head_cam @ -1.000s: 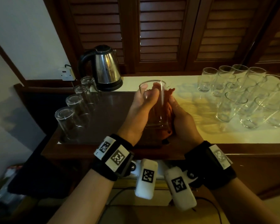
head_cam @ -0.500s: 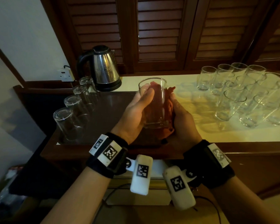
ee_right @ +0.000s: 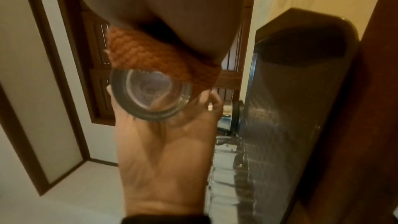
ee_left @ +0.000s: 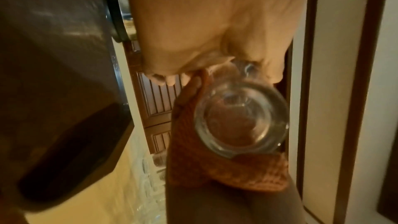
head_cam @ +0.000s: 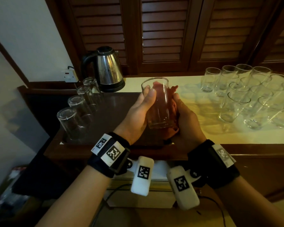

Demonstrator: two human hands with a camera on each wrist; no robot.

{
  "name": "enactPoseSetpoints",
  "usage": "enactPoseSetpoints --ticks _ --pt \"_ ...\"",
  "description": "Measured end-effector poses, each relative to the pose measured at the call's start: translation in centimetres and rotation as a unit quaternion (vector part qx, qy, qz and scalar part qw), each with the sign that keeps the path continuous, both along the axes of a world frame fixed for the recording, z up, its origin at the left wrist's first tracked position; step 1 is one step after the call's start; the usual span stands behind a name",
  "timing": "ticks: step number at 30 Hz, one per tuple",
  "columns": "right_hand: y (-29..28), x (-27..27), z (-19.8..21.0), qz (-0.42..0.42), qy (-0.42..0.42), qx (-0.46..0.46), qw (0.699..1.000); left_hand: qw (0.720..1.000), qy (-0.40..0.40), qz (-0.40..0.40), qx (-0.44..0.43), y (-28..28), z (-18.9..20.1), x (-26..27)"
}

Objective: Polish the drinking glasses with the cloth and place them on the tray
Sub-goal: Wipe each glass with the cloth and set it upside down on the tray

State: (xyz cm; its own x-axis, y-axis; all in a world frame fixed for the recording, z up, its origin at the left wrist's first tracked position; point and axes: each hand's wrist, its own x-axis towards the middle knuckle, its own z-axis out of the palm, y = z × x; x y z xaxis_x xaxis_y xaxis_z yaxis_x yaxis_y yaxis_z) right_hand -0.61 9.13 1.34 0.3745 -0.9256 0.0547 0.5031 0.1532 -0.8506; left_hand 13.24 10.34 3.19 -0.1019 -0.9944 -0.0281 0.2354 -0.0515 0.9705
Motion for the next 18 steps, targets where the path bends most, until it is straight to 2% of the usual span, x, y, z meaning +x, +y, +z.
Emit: enactPoseSetpoints --ticks 4,6,8,11,13,18 --pt "-0.6 0.1 0.2 -0.043 0.074 -0.090 0.992 0.998 -0.024 0.064 -0.002 -0.4 0.3 -0.3" --pt "-0.8 0.5 -0.1 -0.050 0.100 -0.120 0.986 0.994 -0.076 0.072 -0.015 -0.4 0.4 -1.2" --pt "-0.7 0.6 -0.3 -0.045 0.095 -0.113 0.988 0.991 -0.098 0.090 -0.021 -0.2 0.3 -1.6" --pt "-0.4 0.0 0.0 -0.009 0.033 -0.037 0.999 0.999 -0.020 0.048 0.003 -0.2 -0.1 -1.0" --pt "-0.5 -0.4 -0.1 0.000 0.010 -0.010 1.000 1.000 0.001 0.022 0.020 0.0 0.1 -0.6" --pt "-0.9 0.5 -0.2 -0.055 0.106 -0.108 0.987 0.993 -0.075 0.094 -0.013 -0.3 0.8 -0.9"
